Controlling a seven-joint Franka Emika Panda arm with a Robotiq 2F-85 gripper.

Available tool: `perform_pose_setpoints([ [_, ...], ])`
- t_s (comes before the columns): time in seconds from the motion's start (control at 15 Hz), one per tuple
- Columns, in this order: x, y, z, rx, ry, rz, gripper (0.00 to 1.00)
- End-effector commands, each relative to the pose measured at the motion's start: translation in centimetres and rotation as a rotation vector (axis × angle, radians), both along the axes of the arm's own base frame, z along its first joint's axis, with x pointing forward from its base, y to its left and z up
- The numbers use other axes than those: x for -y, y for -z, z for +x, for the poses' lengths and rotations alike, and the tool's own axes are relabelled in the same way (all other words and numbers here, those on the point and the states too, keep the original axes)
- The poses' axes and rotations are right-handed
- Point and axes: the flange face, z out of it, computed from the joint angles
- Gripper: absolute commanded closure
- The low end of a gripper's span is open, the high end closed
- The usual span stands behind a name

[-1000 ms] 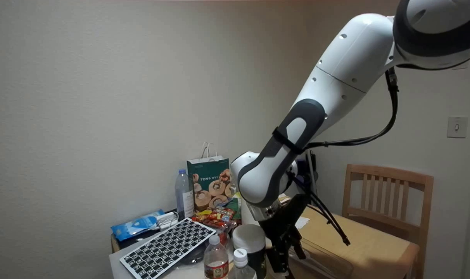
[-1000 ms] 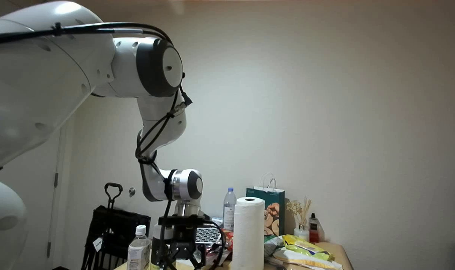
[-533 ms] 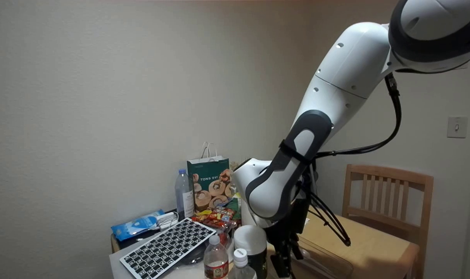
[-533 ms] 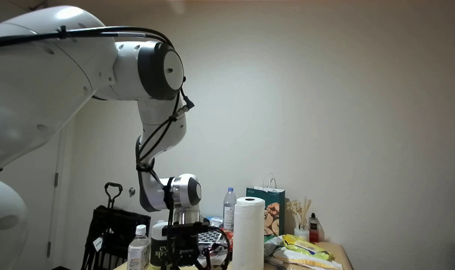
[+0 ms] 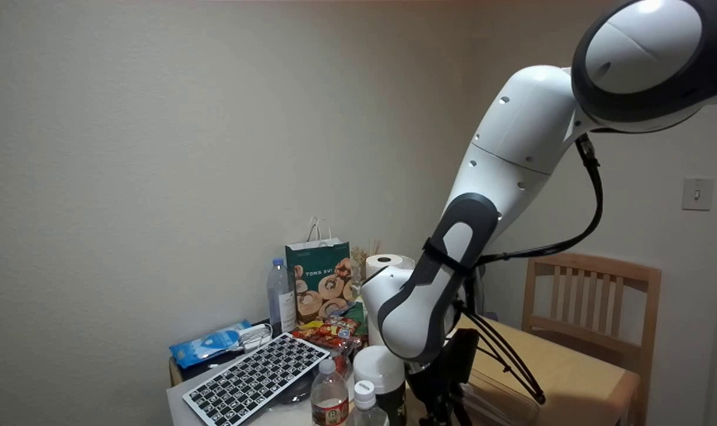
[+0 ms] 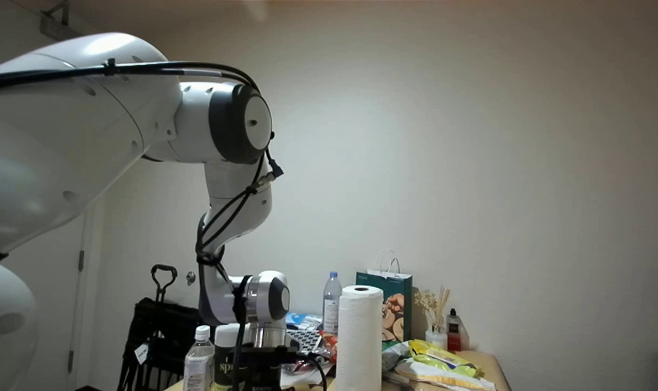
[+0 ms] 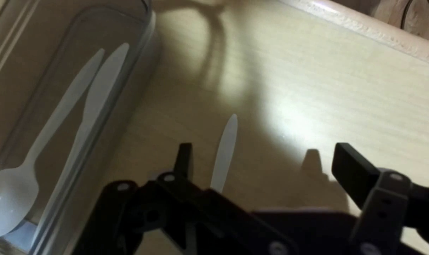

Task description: Put the plastic spoon and fork in the plastic container

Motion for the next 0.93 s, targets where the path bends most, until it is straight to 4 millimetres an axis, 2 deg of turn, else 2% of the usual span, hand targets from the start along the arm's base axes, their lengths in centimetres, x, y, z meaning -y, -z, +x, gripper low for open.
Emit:
perform_pose_setpoints([
  [0.0,1.3,2.2,-0.3,-0.002,-0.035,0.032,0.00],
  [0.13,1.9,2.5,-0.3,-0.006,-0.023,0.016,0.00],
  [0.2,1.1,2.3,-0.3,-0.016,-0.006,0.005,0.00],
  [0.53,1.3,1.9,0.6,0.011,0.003,0.009,0.00],
  [0.6,1.2,1.7,0.9,0.018,0.001,0.008,0.25],
  [0.67,1.1,1.6,1.2,0.025,0.000,0.007,0.27],
  [0.87,0.8,1.3,1.7,0.040,-0.002,0.026,0.47],
])
